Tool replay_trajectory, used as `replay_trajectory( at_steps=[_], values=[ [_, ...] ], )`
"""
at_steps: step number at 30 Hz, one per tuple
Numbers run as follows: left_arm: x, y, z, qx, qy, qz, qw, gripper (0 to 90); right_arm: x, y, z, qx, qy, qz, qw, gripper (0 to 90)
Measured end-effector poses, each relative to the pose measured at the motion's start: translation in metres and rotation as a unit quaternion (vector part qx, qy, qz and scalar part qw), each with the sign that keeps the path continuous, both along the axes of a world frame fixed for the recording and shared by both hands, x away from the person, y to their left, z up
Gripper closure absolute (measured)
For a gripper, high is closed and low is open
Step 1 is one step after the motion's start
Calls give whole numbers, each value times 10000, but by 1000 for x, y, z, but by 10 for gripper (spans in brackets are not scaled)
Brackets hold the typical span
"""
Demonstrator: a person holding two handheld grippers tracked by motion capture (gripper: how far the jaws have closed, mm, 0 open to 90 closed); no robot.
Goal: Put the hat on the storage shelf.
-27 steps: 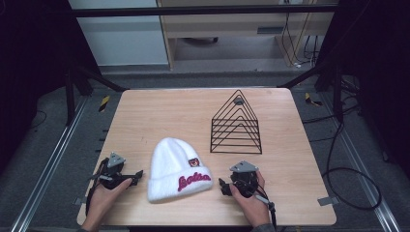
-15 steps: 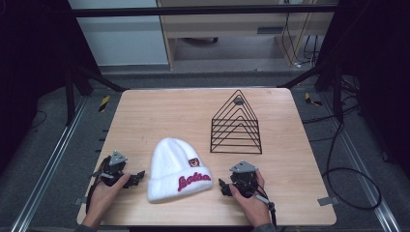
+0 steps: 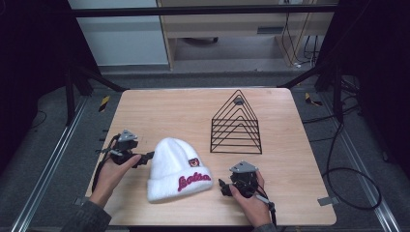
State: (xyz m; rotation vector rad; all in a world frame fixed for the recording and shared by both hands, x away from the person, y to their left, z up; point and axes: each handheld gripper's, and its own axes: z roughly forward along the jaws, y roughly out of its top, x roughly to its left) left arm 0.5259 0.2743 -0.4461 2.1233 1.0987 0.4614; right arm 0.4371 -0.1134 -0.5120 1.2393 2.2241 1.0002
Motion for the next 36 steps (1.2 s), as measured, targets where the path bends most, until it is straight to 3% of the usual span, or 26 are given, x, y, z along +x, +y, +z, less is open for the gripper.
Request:
replay_trajectory(
  at_steps=[4,9,13,16,19,22,28,29,31,32,33,36],
  values=[
    [21,-19,7,216,182,-172,9995,193,0,0,0,-3,-1,-1,10000,152],
    [39,-36,-1,367,411,-238,9982,242,0,0,0,0,2,4,10000,152],
    [46,-43,-9,489,481,-248,9973,287,0,0,0,0,4,11,10000,152],
    [49,-45,-16,744,593,-275,9951,304,0,0,0,-1,5,14,10000,152],
    [51,-47,-23,801,782,-329,9932,310,0,0,0,6,7,14,10000,152],
    [52,-49,-27,785,815,-331,9930,328,0,0,0,9,8,15,10000,152],
    [53,-48,-27,592,1043,-485,9916,484,0,0,0,7,6,16,10000,152],
    [52,-48,-27,568,1069,-516,9913,555,0,0,0,5,7,14,10000,152],
    [51,-49,-27,565,1111,-575,9905,578,0,0,0,5,6,15,10000,152],
    [50,-49,-27,553,1131,-598,9902,655,0,0,0,6,7,14,10000,152],
    [49,-50,-26,578,1134,-644,9898,655,0,0,0,6,7,14,10000,152],
    [46,-52,-23,659,1111,-700,9892,779,0,0,0,6,6,14,10000,152]
  ],
)
